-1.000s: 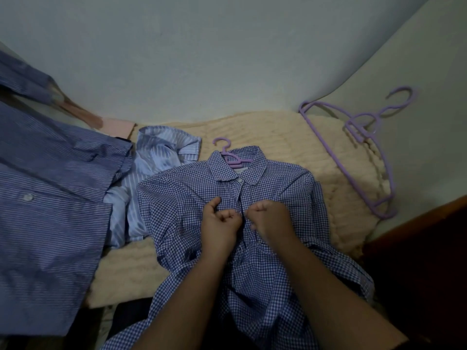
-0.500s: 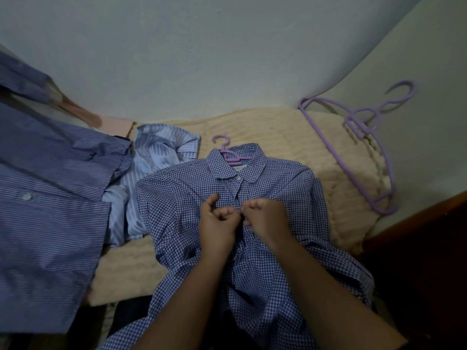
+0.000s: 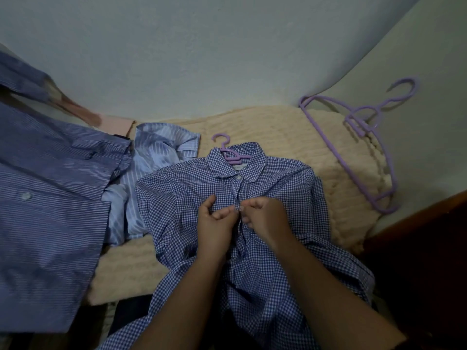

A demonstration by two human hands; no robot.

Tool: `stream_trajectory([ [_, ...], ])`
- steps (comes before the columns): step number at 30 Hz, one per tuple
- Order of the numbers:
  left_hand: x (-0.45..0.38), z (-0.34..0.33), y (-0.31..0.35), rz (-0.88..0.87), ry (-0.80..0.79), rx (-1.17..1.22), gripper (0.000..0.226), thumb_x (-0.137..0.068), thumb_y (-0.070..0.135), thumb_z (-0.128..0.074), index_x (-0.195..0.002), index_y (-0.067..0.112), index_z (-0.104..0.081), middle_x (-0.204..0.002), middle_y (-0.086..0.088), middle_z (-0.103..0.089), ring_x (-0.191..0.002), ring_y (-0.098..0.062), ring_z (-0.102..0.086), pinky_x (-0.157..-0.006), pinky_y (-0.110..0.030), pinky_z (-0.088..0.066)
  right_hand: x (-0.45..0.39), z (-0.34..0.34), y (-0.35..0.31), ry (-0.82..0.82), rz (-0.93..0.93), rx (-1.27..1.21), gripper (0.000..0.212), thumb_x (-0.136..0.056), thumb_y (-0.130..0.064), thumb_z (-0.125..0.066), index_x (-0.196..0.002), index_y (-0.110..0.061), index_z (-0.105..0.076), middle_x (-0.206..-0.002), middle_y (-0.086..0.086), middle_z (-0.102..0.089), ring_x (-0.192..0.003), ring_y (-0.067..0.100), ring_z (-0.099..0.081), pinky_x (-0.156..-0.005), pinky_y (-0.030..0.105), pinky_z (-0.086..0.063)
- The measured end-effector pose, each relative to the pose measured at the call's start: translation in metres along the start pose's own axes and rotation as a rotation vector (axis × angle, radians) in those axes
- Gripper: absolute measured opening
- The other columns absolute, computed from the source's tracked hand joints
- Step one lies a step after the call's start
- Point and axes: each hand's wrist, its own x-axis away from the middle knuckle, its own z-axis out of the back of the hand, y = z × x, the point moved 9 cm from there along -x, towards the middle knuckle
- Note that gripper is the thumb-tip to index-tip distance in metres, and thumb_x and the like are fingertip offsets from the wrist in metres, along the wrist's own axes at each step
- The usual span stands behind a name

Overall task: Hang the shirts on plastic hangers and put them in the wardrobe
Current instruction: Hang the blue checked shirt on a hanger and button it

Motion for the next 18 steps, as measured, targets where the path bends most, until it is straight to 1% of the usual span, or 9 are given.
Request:
stream_trajectory([
  [2,0.001,0.000,-0.003,0.027,-0.004,0.058,0.063,-0.084,0.002,-0.068,-0.139,0.015,-0.038,-0.098,-0.003,-0.071,-0.094,-0.015,-0.068,-0.087,-0.031,-0.053,-0.001,0.001,0.001,0.013,-0.014,-0.010,0.013,-0.090,-0.010,-0.059,-0.095,-0.006,-0.070,-0.075,0.012,-0.069,-0.068,0.022,-0.064,-0.069,0.037,-0.055],
  [4,0.002,-0.001,-0.003,0.038,-0.009,0.095,0.062,-0.084,0.000,-0.067,-0.138,0.014,-0.039,-0.097,-0.002,-0.071,-0.094,-0.014,-0.068,-0.089,-0.030,-0.052,-0.001,0.002,0.001,0.019,-0.018,-0.007,0.012,-0.090,-0.011,-0.059,-0.093,-0.007,-0.070,-0.074,0.013,-0.069,-0.068,0.023,-0.064,-0.068,0.039,-0.056],
  [7,0.003,0.000,-0.003,0.038,-0.003,0.117,0.061,-0.084,-0.001,-0.067,-0.137,0.013,-0.040,-0.093,0.000,-0.071,-0.095,-0.013,-0.068,-0.094,-0.034,-0.051,-0.001,0.004,0.000,0.036,-0.012,0.006,0.013,-0.090,-0.012,-0.058,-0.089,-0.010,-0.071,-0.071,0.012,-0.068,-0.068,0.026,-0.064,-0.069,0.043,-0.056],
  [9,0.003,0.000,-0.002,0.029,0.001,0.103,0.060,-0.085,0.000,-0.067,-0.137,0.013,-0.040,-0.090,0.002,-0.071,-0.093,-0.013,-0.068,-0.095,-0.035,-0.051,0.000,0.006,-0.002,0.060,0.000,0.008,0.013,-0.090,-0.012,-0.058,-0.091,-0.009,-0.070,-0.072,0.011,-0.068,-0.069,0.027,-0.064,-0.070,0.044,-0.056],
  [12,0.003,-0.001,0.003,-0.004,-0.002,0.062,0.060,-0.084,0.002,-0.068,-0.137,0.013,-0.041,-0.083,0.005,-0.073,-0.089,-0.011,-0.069,-0.094,-0.034,-0.051,0.004,0.006,-0.009,0.090,0.052,0.091,0.019,-0.092,-0.013,-0.056,-0.102,-0.004,-0.068,-0.084,0.008,-0.069,-0.078,0.024,-0.066,-0.071,0.036,-0.055],
  [15,0.005,-0.004,0.009,-0.048,-0.019,0.010,0.059,-0.084,0.003,-0.069,-0.135,0.015,-0.042,-0.085,0.003,-0.074,-0.090,-0.009,-0.070,-0.093,-0.033,-0.052,0.007,0.002,-0.014,0.099,0.085,0.187,0.023,-0.093,-0.015,-0.056,-0.112,-0.007,-0.065,-0.105,0.007,-0.068,-0.094,0.019,-0.063,-0.076,0.023,-0.049],
  [16,0.006,-0.004,0.011,-0.064,-0.018,-0.009,0.058,-0.085,0.004,-0.069,-0.135,0.015,-0.042,-0.086,0.002,-0.074,-0.090,-0.009,-0.070,-0.093,-0.033,-0.052,0.007,0.001,-0.013,0.106,0.084,0.182,0.023,-0.093,-0.015,-0.056,-0.113,-0.008,-0.064,-0.108,0.006,-0.067,-0.094,0.017,-0.062,-0.075,0.021,-0.047],
  [18,0.006,-0.003,0.014,-0.089,-0.007,-0.061,0.058,-0.085,0.006,-0.069,-0.136,0.015,-0.042,-0.087,0.002,-0.074,-0.090,-0.010,-0.070,-0.094,-0.035,-0.052,0.006,0.002,-0.011,0.107,0.076,0.124,0.019,-0.092,-0.012,-0.056,-0.110,-0.010,-0.062,-0.108,0.006,-0.066,-0.090,0.014,-0.060,-0.072,0.019,-0.046],
])
